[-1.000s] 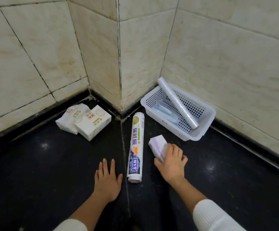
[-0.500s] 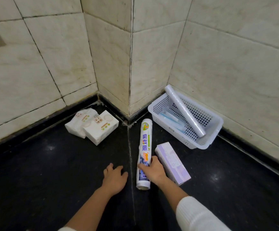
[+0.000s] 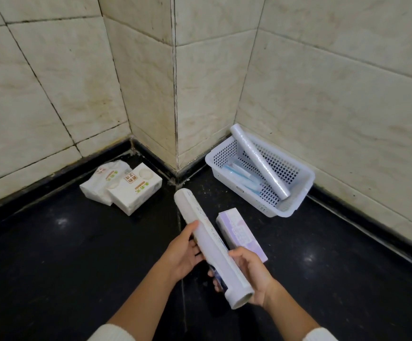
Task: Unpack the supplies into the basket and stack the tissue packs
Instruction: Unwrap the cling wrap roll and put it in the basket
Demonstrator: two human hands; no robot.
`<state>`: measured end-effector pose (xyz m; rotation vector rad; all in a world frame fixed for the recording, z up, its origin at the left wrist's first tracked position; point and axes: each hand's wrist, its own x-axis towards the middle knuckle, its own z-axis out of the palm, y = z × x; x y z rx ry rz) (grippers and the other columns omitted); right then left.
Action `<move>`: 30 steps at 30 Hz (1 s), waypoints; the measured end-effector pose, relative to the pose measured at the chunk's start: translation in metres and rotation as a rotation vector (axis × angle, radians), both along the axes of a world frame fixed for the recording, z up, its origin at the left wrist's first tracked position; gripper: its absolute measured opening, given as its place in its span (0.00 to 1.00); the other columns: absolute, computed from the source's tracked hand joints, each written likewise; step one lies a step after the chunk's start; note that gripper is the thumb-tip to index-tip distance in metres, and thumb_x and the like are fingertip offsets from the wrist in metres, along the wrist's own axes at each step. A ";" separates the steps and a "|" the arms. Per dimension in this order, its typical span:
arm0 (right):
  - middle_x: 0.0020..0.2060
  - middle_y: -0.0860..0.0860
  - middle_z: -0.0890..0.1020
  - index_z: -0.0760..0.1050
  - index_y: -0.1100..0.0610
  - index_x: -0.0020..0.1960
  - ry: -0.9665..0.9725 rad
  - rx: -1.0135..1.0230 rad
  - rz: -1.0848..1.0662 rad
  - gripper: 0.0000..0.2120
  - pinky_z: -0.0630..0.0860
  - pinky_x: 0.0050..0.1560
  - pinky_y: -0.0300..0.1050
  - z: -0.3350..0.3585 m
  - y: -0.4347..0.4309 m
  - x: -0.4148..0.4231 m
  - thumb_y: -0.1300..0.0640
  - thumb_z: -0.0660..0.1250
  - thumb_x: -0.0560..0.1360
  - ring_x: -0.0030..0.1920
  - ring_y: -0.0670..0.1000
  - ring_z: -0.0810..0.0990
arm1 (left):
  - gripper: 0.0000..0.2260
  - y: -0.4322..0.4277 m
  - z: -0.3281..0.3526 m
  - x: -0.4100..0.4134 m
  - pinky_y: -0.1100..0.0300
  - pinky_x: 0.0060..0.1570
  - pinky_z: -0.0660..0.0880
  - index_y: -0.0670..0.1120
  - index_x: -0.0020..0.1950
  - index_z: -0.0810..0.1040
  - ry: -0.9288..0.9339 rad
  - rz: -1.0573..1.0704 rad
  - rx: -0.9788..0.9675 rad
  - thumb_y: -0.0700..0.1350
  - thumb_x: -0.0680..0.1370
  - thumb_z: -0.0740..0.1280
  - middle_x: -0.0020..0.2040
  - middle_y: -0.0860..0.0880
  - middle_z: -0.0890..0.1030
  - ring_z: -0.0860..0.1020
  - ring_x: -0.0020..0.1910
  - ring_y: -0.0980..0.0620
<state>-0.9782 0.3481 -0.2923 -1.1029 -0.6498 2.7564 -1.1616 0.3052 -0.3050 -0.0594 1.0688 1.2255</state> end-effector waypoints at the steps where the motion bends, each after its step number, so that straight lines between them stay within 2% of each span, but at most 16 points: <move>1: 0.44 0.62 0.80 0.80 0.64 0.58 -0.072 0.077 0.033 0.23 0.78 0.43 0.49 0.004 0.003 -0.002 0.50 0.70 0.68 0.39 0.57 0.80 | 0.20 0.000 0.001 0.001 0.48 0.46 0.80 0.42 0.64 0.73 0.024 -0.003 -0.004 0.50 0.76 0.69 0.58 0.37 0.81 0.81 0.56 0.41; 2: 0.43 0.59 0.81 0.80 0.63 0.57 -0.188 0.219 0.065 0.21 0.78 0.41 0.45 0.009 0.006 -0.005 0.49 0.70 0.70 0.38 0.54 0.80 | 0.20 0.001 0.002 0.001 0.48 0.46 0.81 0.42 0.64 0.72 0.072 -0.012 -0.011 0.49 0.76 0.69 0.58 0.38 0.81 0.81 0.55 0.41; 4: 0.40 0.51 0.81 0.81 0.59 0.55 -0.437 0.635 0.068 0.16 0.76 0.36 0.35 0.016 0.016 -0.010 0.51 0.71 0.72 0.38 0.46 0.80 | 0.20 0.002 0.004 -0.002 0.50 0.45 0.81 0.43 0.63 0.72 0.202 -0.027 -0.026 0.48 0.75 0.71 0.57 0.40 0.82 0.82 0.54 0.42; 6: 0.38 0.47 0.81 0.82 0.53 0.51 -0.538 1.034 -0.046 0.09 0.73 0.38 0.29 0.022 0.025 -0.013 0.55 0.73 0.71 0.38 0.42 0.78 | 0.19 0.004 0.006 -0.006 0.51 0.44 0.81 0.45 0.61 0.74 0.346 -0.037 -0.037 0.48 0.73 0.73 0.55 0.43 0.82 0.82 0.52 0.45; 7: 0.37 0.46 0.81 0.83 0.51 0.47 -0.512 1.162 -0.075 0.06 0.72 0.38 0.29 0.027 0.026 -0.016 0.57 0.73 0.71 0.37 0.41 0.77 | 0.19 0.006 0.007 -0.007 0.51 0.46 0.81 0.46 0.61 0.74 0.410 -0.041 -0.039 0.48 0.72 0.74 0.54 0.45 0.82 0.82 0.52 0.46; 9: 0.37 0.48 0.83 0.84 0.52 0.43 -0.484 1.344 0.034 0.03 0.73 0.38 0.32 0.030 0.022 -0.021 0.58 0.72 0.72 0.35 0.41 0.77 | 0.18 0.008 0.009 -0.005 0.51 0.48 0.81 0.47 0.60 0.77 0.491 -0.038 -0.030 0.47 0.72 0.74 0.53 0.47 0.83 0.83 0.50 0.48; 12: 0.39 0.51 0.80 0.78 0.56 0.45 -0.623 1.532 0.281 0.09 0.73 0.38 0.40 0.021 0.009 -0.031 0.50 0.68 0.72 0.38 0.48 0.77 | 0.14 0.010 0.013 0.001 0.54 0.42 0.82 0.47 0.56 0.80 0.495 -0.037 0.018 0.45 0.72 0.75 0.48 0.48 0.86 0.85 0.45 0.50; 15: 0.40 0.49 0.79 0.75 0.53 0.46 -0.703 1.491 0.244 0.13 0.68 0.33 0.35 0.013 0.004 -0.039 0.44 0.68 0.71 0.37 0.46 0.76 | 0.13 0.010 0.016 0.004 0.56 0.40 0.81 0.49 0.56 0.80 0.443 -0.026 0.042 0.46 0.72 0.74 0.49 0.48 0.86 0.85 0.46 0.50; 17: 0.41 0.48 0.81 0.75 0.53 0.49 -0.698 1.386 0.212 0.14 0.70 0.34 0.35 0.013 0.007 -0.043 0.44 0.70 0.69 0.38 0.45 0.78 | 0.12 0.010 0.018 0.003 0.57 0.40 0.81 0.49 0.57 0.80 0.424 -0.046 0.054 0.48 0.74 0.72 0.49 0.48 0.86 0.85 0.48 0.50; 19: 0.46 0.47 0.83 0.76 0.52 0.54 -0.598 1.212 0.164 0.18 0.78 0.42 0.38 0.014 0.010 -0.044 0.45 0.72 0.69 0.43 0.45 0.81 | 0.12 0.009 0.020 0.002 0.56 0.42 0.81 0.49 0.57 0.80 0.408 -0.073 0.058 0.51 0.76 0.69 0.50 0.48 0.86 0.84 0.49 0.49; 21: 0.50 0.48 0.83 0.75 0.52 0.58 -0.516 1.078 0.129 0.21 0.80 0.50 0.43 0.012 0.011 -0.045 0.45 0.74 0.69 0.47 0.46 0.82 | 0.12 0.007 0.021 0.000 0.56 0.42 0.81 0.48 0.57 0.80 0.403 -0.085 0.040 0.53 0.78 0.66 0.50 0.46 0.86 0.84 0.49 0.48; 25: 0.51 0.48 0.82 0.74 0.49 0.58 -0.457 0.858 0.085 0.21 0.79 0.49 0.40 0.004 0.008 -0.047 0.40 0.70 0.70 0.50 0.46 0.82 | 0.11 0.006 0.018 -0.007 0.53 0.41 0.81 0.47 0.54 0.79 0.454 -0.086 -0.040 0.53 0.80 0.62 0.49 0.45 0.86 0.85 0.47 0.47; 28: 0.53 0.51 0.81 0.74 0.50 0.58 -0.458 0.776 0.054 0.22 0.80 0.56 0.48 -0.001 0.008 -0.049 0.41 0.72 0.68 0.52 0.49 0.82 | 0.10 0.005 0.016 -0.012 0.51 0.42 0.82 0.49 0.51 0.80 0.521 -0.117 -0.047 0.52 0.81 0.61 0.46 0.46 0.86 0.85 0.45 0.47; 30: 0.52 0.53 0.83 0.76 0.52 0.57 -0.458 0.711 0.001 0.24 0.79 0.57 0.52 0.003 0.012 -0.049 0.43 0.74 0.65 0.52 0.52 0.82 | 0.11 0.005 0.014 -0.018 0.51 0.41 0.81 0.49 0.49 0.81 0.628 -0.148 -0.058 0.52 0.81 0.61 0.44 0.46 0.86 0.85 0.42 0.48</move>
